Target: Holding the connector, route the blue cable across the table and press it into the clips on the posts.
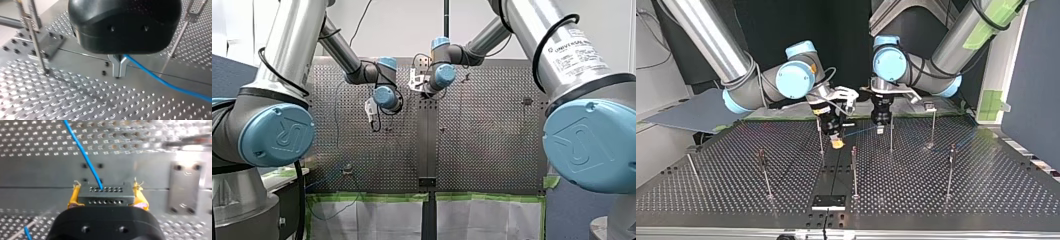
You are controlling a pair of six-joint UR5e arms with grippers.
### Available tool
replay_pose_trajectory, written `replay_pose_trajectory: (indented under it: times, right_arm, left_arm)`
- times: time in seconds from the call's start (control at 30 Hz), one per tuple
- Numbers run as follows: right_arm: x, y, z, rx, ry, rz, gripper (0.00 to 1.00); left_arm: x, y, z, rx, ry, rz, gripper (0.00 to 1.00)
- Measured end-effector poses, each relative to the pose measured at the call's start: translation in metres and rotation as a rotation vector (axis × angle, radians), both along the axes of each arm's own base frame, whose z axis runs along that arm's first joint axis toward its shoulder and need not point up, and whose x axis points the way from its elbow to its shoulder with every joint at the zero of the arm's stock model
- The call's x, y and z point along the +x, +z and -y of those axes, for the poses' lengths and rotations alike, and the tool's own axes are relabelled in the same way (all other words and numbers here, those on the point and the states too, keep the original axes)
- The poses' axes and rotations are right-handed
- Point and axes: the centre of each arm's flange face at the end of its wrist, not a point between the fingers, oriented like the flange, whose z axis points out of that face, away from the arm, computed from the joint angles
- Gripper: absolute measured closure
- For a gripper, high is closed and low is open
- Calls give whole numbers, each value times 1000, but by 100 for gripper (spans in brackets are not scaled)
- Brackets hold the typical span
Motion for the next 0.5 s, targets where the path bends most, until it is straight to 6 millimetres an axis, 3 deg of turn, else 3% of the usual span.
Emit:
replay_pose_trajectory:
  times: [0.5]
  right_arm:
    - [-19,89,-35,-67,14,71,100]
  left_arm:
    - [-25,59,-3,-26,-9,84,100]
